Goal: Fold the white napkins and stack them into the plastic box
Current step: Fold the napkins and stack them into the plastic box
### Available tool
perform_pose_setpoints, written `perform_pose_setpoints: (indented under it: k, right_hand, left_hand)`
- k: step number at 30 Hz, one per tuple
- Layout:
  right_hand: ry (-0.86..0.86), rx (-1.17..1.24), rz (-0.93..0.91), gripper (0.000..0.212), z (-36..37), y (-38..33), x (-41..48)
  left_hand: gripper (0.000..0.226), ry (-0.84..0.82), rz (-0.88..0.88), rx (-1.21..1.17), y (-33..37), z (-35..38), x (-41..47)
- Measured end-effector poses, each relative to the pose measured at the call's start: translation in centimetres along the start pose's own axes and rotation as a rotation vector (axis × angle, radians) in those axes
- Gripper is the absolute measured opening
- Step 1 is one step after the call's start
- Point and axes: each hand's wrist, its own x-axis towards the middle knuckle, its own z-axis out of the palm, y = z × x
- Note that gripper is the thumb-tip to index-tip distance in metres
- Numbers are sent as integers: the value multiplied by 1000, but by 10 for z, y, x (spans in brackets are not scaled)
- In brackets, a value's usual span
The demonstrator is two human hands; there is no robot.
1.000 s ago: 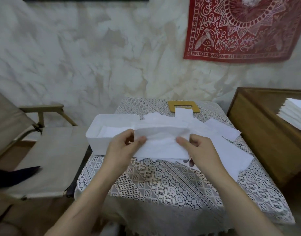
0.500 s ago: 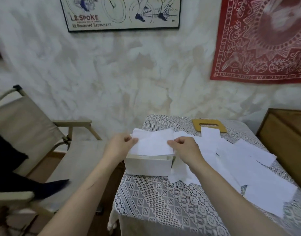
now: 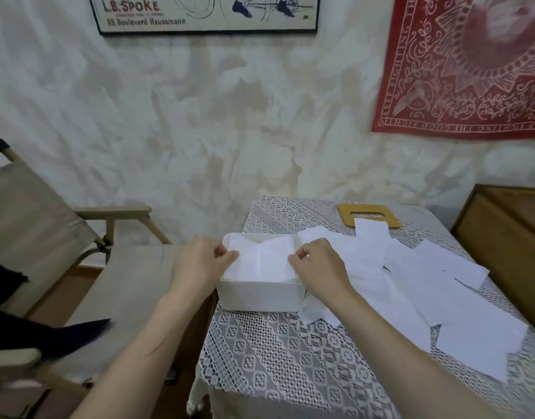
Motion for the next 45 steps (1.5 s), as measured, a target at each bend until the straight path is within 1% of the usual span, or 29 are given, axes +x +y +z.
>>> perform_pose_setpoints:
  k: [2, 4, 8, 11, 16, 19, 22, 25, 30, 34, 38, 43, 45]
  right_hand:
    - [-5, -3, -3, 16, 0, 2, -3]
    - [-9, 16, -16, 12, 1, 3, -7]
    - [1, 26, -52, 22, -1, 6, -17]
    - [11, 72, -86, 20, -7, 13, -23]
    - [10, 175, -104, 18, -21, 33, -41]
    - [14, 186, -91, 17, -30, 51, -55]
    - [26, 139, -78, 17, -42, 77, -69]
    - [14, 79, -56, 17, -57, 107, -81]
    - [-17, -43, -46, 19, -70, 151, -91]
    - [-87, -142, -88, 25, -70, 175, -90]
    - [-50, -92, -85, 31, -63, 185, -79]
    - [-46, -22, 48, 37, -67, 175, -52]
    - [-53, 10, 80, 30, -66, 170, -44]
  left_hand:
    - [25, -3, 7, -16, -1, 2, 0]
    - [23, -2, 9, -53, -3, 4, 0]
    - [21, 16, -10, -92, -1, 2, -6]
    - [18, 71, -5, -93, 6, -4, -24]
    - [17, 136, 71, -144, 38, -6, -76]
    - [15, 81, 148, -161, 65, 9, -106]
    - [10, -35, 236, -158, 92, 41, -125]
    - [10, -98, 275, -145, 114, 73, -133]
    - [13, -156, 325, -98, 144, 116, -132]
    - [19, -164, 323, -16, 146, 140, -129]
    - [20, -160, 340, 24, 147, 154, -121]
    - [20, -190, 308, 4, 151, 156, -106]
    - [19, -199, 304, 3, 151, 156, -105]
